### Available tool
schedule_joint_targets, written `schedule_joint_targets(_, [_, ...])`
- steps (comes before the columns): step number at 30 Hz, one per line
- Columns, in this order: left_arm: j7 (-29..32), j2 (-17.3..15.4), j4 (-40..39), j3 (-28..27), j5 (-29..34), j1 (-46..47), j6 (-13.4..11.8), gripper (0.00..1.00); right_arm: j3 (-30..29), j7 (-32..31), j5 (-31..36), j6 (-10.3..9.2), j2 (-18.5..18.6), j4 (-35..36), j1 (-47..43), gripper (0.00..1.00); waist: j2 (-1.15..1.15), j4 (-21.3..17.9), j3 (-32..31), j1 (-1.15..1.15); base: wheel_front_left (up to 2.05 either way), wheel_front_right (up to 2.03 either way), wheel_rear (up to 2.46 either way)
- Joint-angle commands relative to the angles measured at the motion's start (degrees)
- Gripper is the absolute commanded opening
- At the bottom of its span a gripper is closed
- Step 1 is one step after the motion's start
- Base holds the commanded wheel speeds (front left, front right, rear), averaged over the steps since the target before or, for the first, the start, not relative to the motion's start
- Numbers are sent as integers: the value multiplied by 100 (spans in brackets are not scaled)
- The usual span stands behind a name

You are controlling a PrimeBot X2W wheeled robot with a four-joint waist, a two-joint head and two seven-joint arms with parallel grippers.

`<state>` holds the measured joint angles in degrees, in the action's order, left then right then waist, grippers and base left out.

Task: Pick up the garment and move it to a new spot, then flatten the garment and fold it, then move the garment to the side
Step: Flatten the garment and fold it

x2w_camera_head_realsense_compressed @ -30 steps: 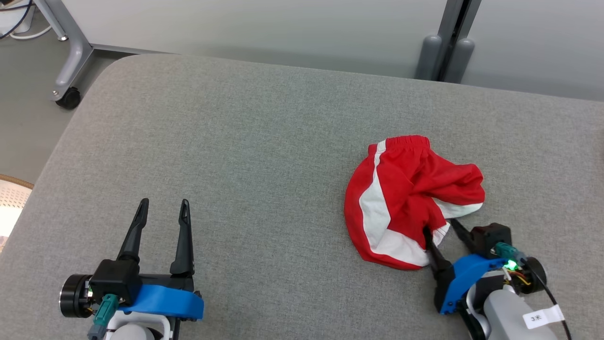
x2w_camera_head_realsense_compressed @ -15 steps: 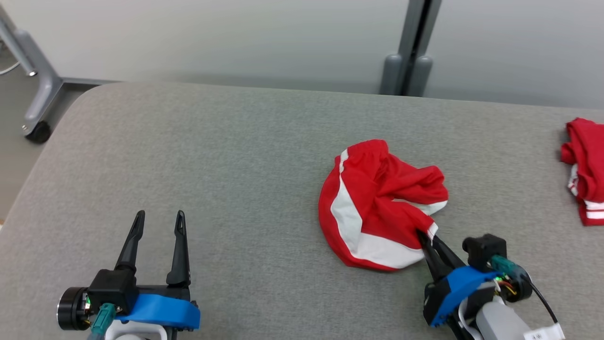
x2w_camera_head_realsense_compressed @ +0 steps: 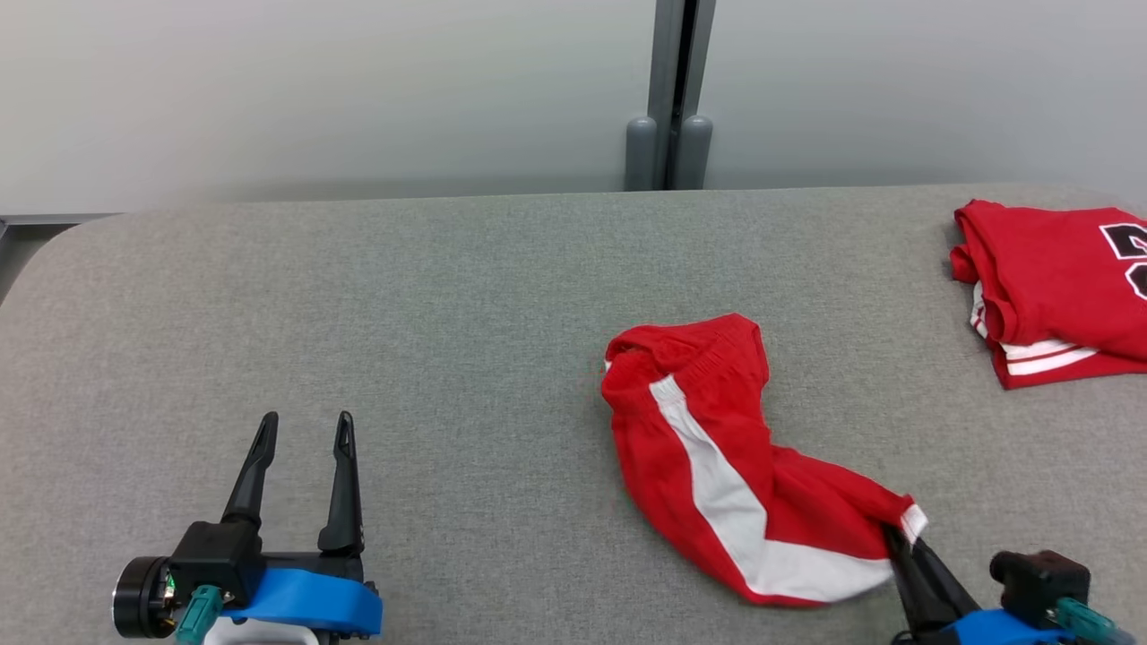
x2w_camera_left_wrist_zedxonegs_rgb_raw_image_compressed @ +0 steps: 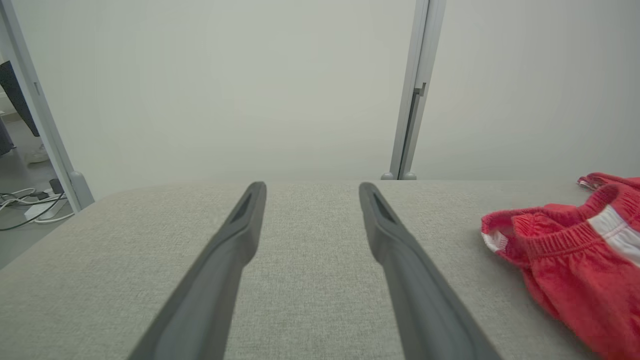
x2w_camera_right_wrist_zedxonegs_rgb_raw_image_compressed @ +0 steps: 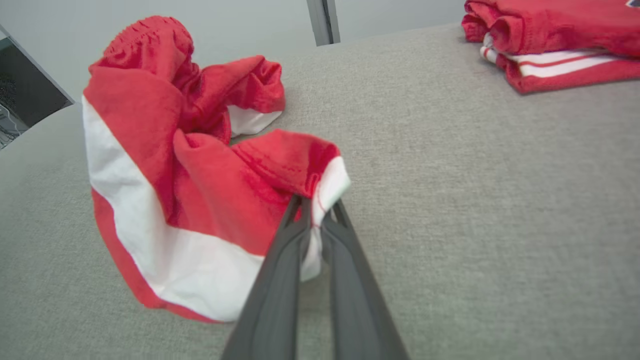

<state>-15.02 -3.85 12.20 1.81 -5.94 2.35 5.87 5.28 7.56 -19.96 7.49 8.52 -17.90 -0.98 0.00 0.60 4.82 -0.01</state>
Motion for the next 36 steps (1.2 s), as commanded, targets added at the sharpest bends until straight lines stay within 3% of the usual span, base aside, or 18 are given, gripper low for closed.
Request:
schedule_joint_targets(1, [-21, -9, -10, -23, 31, -1, 14, 100, -109, -88, -18, 1, -40, 165, -138, 24, 0, -23, 9, 1, 0, 0, 0])
schedule_joint_targets(2, [-20, -7, -5, -20, 36, 15, 17, 100, -197, -145, 48, 1, -40, 273, -222, 49, 0, -34, 18, 1, 0, 0, 0])
schedule_joint_targets(3, [-20, -7, -1, -21, 44, 34, 24, 100, -284, -186, 81, 1, -67, 400, -274, 99, 0, -45, 28, 1, 0, 0, 0])
schedule_joint_targets(9, [-20, -18, 26, -29, 74, 102, 50, 100, -615, -195, 375, 1, -169, 981, -259, 100, 0, -34, 44, 1, 0, 0, 0])
schedule_joint_targets(17, [-20, -20, 6, -54, 110, 57, 63, 100, -740, 245, 817, 1, -284, 1518, 123, 100, 0, 61, 31, 1, 0, 0, 0])
schedule_joint_targets(29, [-20, -4, -38, -61, 168, 183, 72, 100, -670, 662, 1117, 1, -488, 1148, 565, 100, 0, 127, 117, 1, 0, 0, 0])
schedule_joint_targets(36, [-18, -96, 212, 534, 215, 712, 144, 100, -685, 720, 1117, 1, -504, 948, 717, 100, 0, 43, 201, 1, 0, 0, 0])
